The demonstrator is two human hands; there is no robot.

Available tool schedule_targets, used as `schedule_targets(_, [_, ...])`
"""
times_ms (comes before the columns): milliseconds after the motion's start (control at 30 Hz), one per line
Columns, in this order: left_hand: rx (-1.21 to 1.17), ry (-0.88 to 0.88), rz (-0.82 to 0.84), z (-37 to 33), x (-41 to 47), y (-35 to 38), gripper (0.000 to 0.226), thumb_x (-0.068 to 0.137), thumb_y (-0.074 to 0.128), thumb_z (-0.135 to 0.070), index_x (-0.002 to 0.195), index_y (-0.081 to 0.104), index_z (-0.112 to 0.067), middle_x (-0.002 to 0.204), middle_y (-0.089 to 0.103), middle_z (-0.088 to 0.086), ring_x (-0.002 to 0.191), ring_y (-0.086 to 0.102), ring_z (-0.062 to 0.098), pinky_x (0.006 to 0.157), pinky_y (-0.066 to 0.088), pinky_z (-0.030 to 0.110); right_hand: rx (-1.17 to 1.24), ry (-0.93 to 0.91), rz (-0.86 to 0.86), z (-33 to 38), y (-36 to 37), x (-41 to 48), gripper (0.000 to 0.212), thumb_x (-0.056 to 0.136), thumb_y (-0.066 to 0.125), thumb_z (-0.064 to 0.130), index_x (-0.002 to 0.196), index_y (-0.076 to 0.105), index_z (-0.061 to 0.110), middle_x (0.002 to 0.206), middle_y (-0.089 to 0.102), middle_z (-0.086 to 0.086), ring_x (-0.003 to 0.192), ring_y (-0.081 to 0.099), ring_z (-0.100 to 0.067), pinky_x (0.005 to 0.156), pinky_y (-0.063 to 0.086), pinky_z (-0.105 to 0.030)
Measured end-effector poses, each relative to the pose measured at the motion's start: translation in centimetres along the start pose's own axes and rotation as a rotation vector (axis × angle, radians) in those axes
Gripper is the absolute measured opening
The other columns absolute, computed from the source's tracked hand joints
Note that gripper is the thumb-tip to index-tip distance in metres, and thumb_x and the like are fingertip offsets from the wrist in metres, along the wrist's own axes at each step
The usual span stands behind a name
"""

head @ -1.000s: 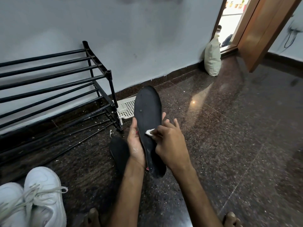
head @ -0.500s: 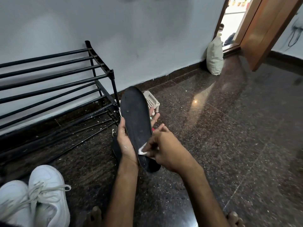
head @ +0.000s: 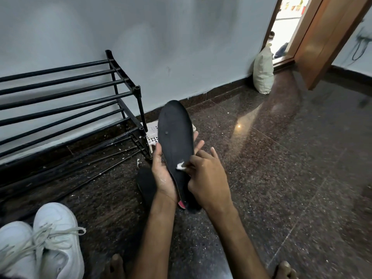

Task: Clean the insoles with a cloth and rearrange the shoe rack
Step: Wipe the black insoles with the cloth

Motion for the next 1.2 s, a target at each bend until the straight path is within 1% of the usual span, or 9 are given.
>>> schedule_targets(67, [0.042, -0.027, -0.003, 0.4, 0.0, 0.5, 0.087, 0.093, 0.025, -0.064, 0.145, 0.039, 0.004, 0.154, 0.032, 0.026, 0.142, 0.034, 0.042, 0.120, 0.012, 0.057, 0.195, -0.021, -0.035, 0.7, 0.5, 0.1, 0.015, 0.080, 0.068, 0.005, 0.088, 0.075, 0.016, 0.084, 0.060, 0.002, 0.088, 0.056, -0.017, 0.102, 0.041, -0.037])
schedule_targets(200, [0.016, 0.094, -0.016, -0.9, -0.6, -0.5, 0.072, 0.095, 0.029, -0.057, 0.136, 0.057, -0.006, 0.151, 0.043, 0.016, 0.140, 0.038, 0.038, 0.118, 0.016, 0.060, 0.321, -0.034, 0.306, -0.3, 0.7, -0.1, 0.015, 0.079, 0.073, 0.009, 0.089, 0.078, 0.019, 0.090, 0.070, 0.004, 0.086, 0.065, -0.013, 0.083, 0.053, -0.034])
schedule_targets(433, [0.096, 0.227, -0.262, -2.5, -0.1, -1.0, 0.074, 0.098, 0.030, -0.063, 0.133, 0.053, -0.003, 0.137, 0.058, 0.018, 0.128, 0.056, 0.029, 0.113, 0.037, 0.043, 0.602, 0.264, 0.097, -1.5, 0.9, -1.0, 0.005, 0.083, 0.074, 0.014, 0.085, 0.076, 0.018, 0.081, 0.070, 0.008, 0.070, 0.060, 0.001, 0.061, 0.042, -0.007])
schedule_targets(633, [0.237, 0.020, -0.188, -0.5, -0.8, 0.1, 0.112, 0.067, 0.061, -0.080, 0.144, 0.043, 0.000, 0.148, 0.046, 0.017, 0.136, 0.047, 0.024, 0.118, 0.029, 0.043, 0.384, 0.166, -0.198, -0.4, 0.8, -0.2, 0.009, 0.084, 0.070, 0.008, 0.090, 0.075, 0.012, 0.092, 0.067, 0.002, 0.084, 0.063, -0.009, 0.079, 0.050, -0.022])
schedule_targets(767, [0.110, 0.079, -0.097, -0.4, -1.1, 0.2, 0.095, 0.083, 0.039, -0.077, 0.146, 0.043, -0.005, 0.155, 0.038, 0.012, 0.144, 0.035, 0.026, 0.120, 0.011, 0.056, 0.428, 0.071, 0.137, 0.8, 1.5, 0.0, 0.015, 0.083, 0.070, 0.007, 0.091, 0.075, 0.018, 0.103, 0.070, 0.003, 0.103, 0.064, -0.018, 0.101, 0.046, -0.048])
schedule_targets(867, [-0.052, 0.108, -0.071, -0.9, -1.2, -0.9, 0.089, 0.089, 0.026, -0.077, 0.144, 0.048, -0.011, 0.157, 0.034, 0.015, 0.144, 0.034, 0.034, 0.116, 0.018, 0.062, 0.107, 0.056, 0.385, 0.5, 0.8, -0.1, 0.018, 0.083, 0.068, 0.017, 0.096, 0.073, 0.028, 0.104, 0.070, 0.010, 0.113, 0.058, -0.019, 0.114, 0.011, -0.066])
schedule_targets(1033, [0.014, 0.082, 0.036, 0.3, -1.4, 0.7, 0.098, 0.091, 0.015, -0.078, 0.152, 0.030, -0.003, 0.160, 0.026, 0.014, 0.148, 0.023, 0.032, 0.121, 0.004, 0.055, -0.012, 0.032, 0.106, 0.7, 1.0, -0.2, 0.019, 0.081, 0.063, 0.007, 0.095, 0.071, 0.017, 0.100, 0.063, 0.003, 0.107, 0.056, -0.021, 0.114, 0.022, -0.056])
schedule_targets(1133, [-0.054, 0.113, 0.101, 0.1, -1.8, 0.6, 0.096, 0.090, 0.013, -0.079, 0.147, 0.042, -0.007, 0.158, 0.032, 0.014, 0.148, 0.026, 0.031, 0.118, 0.012, 0.062, 0.342, -0.057, 0.228, 0.6, 1.6, -0.1, 0.016, 0.075, 0.071, 0.002, 0.082, 0.074, 0.016, 0.086, 0.065, 0.009, 0.088, 0.063, -0.013, 0.096, 0.045, -0.048])
schedule_targets(1200, [-0.112, 0.133, 0.140, -0.2, -1.7, 0.0, 0.095, 0.089, 0.015, -0.080, 0.148, 0.042, -0.012, 0.158, 0.032, 0.012, 0.147, 0.026, 0.031, 0.116, 0.013, 0.065, 0.343, -0.106, 0.384, 0.0, 1.4, -0.2, 0.015, 0.075, 0.075, 0.009, 0.083, 0.076, 0.021, 0.087, 0.070, 0.011, 0.090, 0.065, -0.013, 0.101, 0.042, -0.046])
Point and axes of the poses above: each hand's wrist, its own x-axis towards the middle knuckle, its own y-axis out of the palm, z = x × y, the point moved 3 cm from there along x, towards the middle knuckle
